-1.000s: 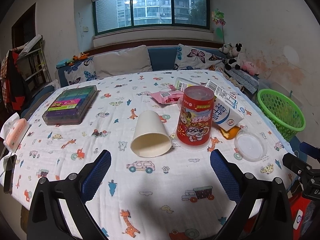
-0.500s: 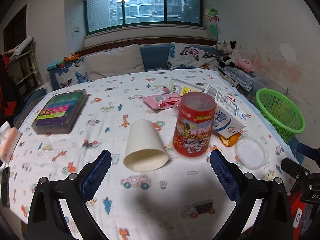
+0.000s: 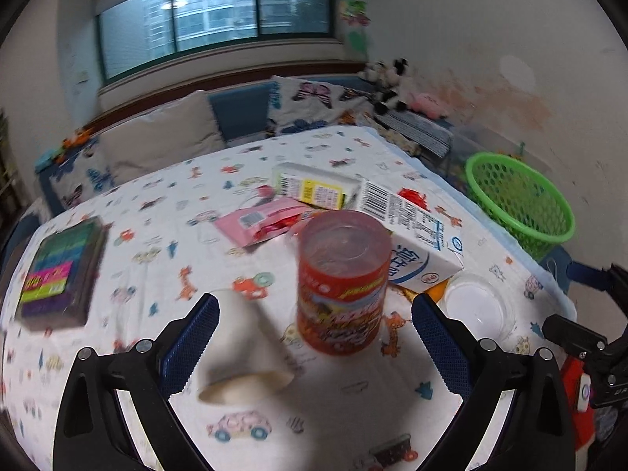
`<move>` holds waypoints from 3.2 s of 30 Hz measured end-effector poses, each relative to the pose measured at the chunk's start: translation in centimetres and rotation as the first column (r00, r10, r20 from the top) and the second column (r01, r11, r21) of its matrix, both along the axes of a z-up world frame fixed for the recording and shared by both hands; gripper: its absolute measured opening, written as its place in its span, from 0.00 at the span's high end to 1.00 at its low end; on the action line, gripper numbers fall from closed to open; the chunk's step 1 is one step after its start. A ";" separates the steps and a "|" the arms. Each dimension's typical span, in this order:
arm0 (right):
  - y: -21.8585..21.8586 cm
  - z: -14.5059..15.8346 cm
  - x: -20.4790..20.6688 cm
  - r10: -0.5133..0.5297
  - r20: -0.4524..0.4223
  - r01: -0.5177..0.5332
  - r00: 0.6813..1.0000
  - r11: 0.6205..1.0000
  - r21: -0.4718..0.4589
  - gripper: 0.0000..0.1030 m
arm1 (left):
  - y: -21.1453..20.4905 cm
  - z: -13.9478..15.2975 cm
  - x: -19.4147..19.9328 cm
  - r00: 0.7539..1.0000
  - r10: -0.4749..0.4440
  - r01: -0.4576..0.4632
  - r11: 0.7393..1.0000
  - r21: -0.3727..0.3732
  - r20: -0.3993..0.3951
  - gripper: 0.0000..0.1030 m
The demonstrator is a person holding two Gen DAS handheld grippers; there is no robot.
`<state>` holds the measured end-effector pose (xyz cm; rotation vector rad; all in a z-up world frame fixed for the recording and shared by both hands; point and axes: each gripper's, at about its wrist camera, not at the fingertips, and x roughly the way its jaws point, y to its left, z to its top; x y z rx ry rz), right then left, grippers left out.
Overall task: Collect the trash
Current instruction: 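Grasp the red snack can with the left tool while the right tool approaches the milk carton, then grasp the white milk carton with the right tool, then carry the can and carton to the green basket and drop both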
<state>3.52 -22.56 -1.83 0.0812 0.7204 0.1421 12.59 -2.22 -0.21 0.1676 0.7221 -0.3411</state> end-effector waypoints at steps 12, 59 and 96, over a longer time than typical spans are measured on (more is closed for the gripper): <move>0.0 0.2 1.5 0.021 0.002 -0.021 1.000 1.000 -0.012 0.04 | -1.9 -2.4 3.8 0.990 -0.106 0.103 0.994 -0.037 -0.090 0.19; 6.3 -0.3 7.2 0.282 0.009 -0.276 0.959 0.945 -0.178 0.11 | 4.5 2.3 3.7 0.999 -0.038 0.032 0.985 -0.170 -0.031 0.37; 1.0 4.8 8.8 0.321 0.069 -0.320 0.944 0.947 -0.026 0.55 | 2.1 4.8 3.9 0.996 -0.088 0.086 0.981 -0.176 -0.005 0.37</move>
